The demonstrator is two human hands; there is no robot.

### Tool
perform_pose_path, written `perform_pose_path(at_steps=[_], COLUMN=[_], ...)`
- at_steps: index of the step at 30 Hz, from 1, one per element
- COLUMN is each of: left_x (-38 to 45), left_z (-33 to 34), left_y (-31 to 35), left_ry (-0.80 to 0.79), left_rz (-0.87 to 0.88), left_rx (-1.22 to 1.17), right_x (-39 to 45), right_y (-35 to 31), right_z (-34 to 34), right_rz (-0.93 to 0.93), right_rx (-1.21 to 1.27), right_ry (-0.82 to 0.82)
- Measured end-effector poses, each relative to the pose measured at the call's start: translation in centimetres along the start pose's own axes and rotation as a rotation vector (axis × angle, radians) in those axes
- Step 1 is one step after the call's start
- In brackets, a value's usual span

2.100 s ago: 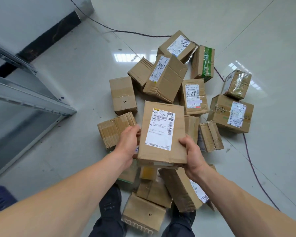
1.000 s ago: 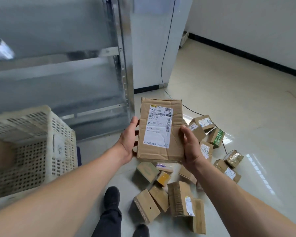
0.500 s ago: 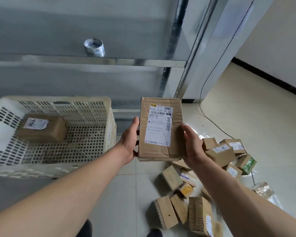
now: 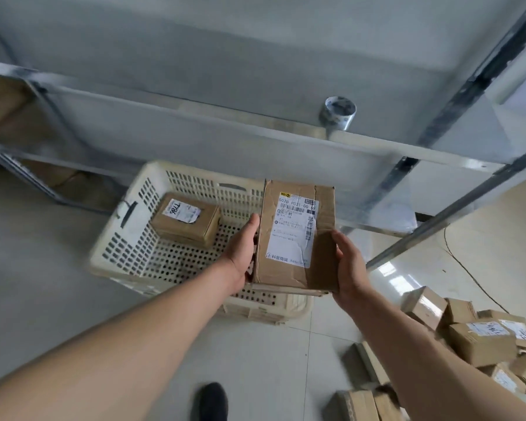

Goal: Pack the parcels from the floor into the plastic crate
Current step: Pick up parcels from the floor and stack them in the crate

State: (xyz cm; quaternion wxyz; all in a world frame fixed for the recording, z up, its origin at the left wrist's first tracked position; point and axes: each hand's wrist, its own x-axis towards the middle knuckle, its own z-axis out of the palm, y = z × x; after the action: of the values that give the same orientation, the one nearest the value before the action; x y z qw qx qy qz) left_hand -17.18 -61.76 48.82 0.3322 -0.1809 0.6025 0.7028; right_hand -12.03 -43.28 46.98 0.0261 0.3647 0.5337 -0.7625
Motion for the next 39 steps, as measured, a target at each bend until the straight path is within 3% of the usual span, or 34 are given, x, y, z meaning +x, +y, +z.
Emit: perform_pose_path(at_steps=[19, 25, 39], left_x=[10.3, 14.4, 24.5], left_z=[-14.0, -18.0, -23.2], left_y=[3.2, 1.5, -9.1], left_ry=[0.253, 0.191, -0.151], left_rz=[-0.112, -0.129, -0.414], left_rx=[-0.075, -0.102, 0.364], right_x=[12.6, 14.6, 19.4], right_y=[5.0, 7.8, 22.3], right_z=[15.6, 18.5, 17.0], right_rz=[0.175, 0.194, 0.377], right_rx=[-0.255, -0.265, -0.296], right_ry=[-0.153, -0.119, 0.134])
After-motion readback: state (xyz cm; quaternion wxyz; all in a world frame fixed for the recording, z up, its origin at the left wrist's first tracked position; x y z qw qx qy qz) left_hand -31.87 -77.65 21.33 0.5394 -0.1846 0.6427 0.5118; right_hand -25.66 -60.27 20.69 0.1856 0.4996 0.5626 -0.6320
